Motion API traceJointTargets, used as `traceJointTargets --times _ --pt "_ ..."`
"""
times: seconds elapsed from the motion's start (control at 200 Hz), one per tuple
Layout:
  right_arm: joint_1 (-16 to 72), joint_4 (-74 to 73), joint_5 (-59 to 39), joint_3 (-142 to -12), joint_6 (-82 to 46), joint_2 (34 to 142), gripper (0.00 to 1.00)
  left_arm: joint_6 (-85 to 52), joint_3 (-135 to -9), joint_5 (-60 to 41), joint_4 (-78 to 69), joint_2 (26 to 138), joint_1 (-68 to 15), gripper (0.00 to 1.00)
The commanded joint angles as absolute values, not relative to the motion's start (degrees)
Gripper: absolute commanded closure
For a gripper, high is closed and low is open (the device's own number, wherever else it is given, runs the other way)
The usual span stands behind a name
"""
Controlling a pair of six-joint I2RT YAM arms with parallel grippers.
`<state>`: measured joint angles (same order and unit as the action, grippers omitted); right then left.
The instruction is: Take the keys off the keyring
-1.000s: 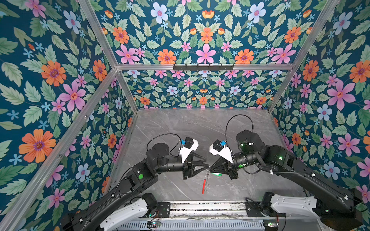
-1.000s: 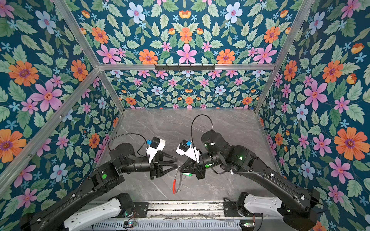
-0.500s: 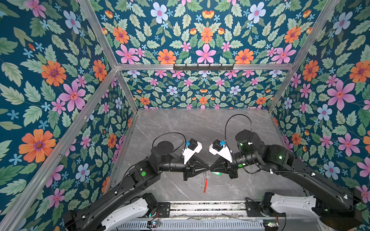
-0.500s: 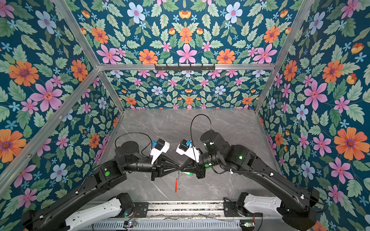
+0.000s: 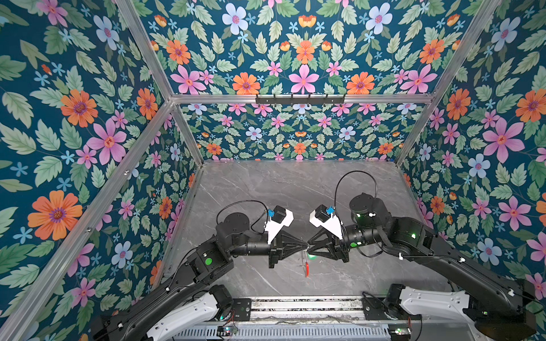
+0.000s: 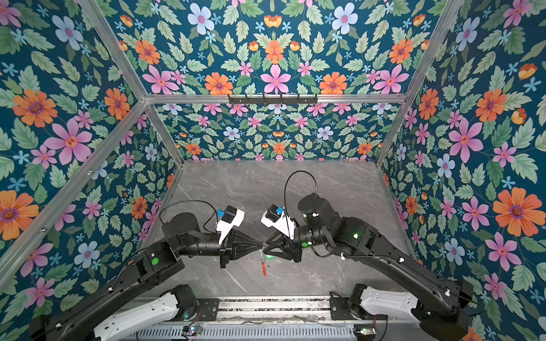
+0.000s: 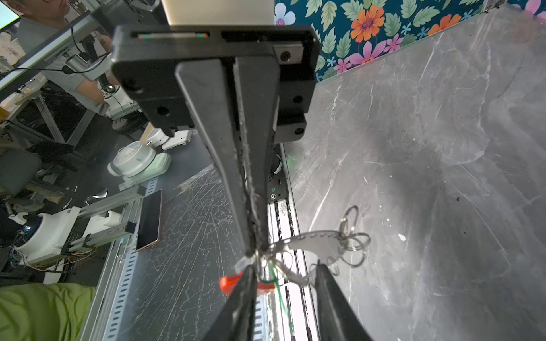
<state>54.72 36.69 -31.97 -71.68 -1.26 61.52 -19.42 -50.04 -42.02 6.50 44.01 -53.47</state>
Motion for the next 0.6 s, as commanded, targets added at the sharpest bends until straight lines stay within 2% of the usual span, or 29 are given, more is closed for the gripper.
traceJointTargets --times 0.0,0.265,0.445,0.505,0.595 --pt "54.73 30.62 -32.64 -70.05 -2.63 60.75 0.62 -20.26 -49.81 -42.47 1.28 43.51 -53.4 1.0" --pt "54.74 24.99 -33.64 -66.97 -4.19 59.42 0.58 -21.23 -49.31 -42.22 -0.61 42.93 -53.44 1.0" --pt "54.76 23.69 -35.51 -66.37 -4.57 58.89 0.93 -22.07 -48.16 -39.01 -2.53 41.78 -53.44 1.0" --pt "54.75 23.37 -35.86 -66.04 -4.8 58.97 1.0 -23.01 -47.2 -37.45 -4.47 41.0 -53.44 1.0" --pt "54.75 21.65 -36.38 -65.09 -5.58 59.06 1.0 -24.21 -45.62 -35.7 -7.69 40.02 -53.44 1.0"
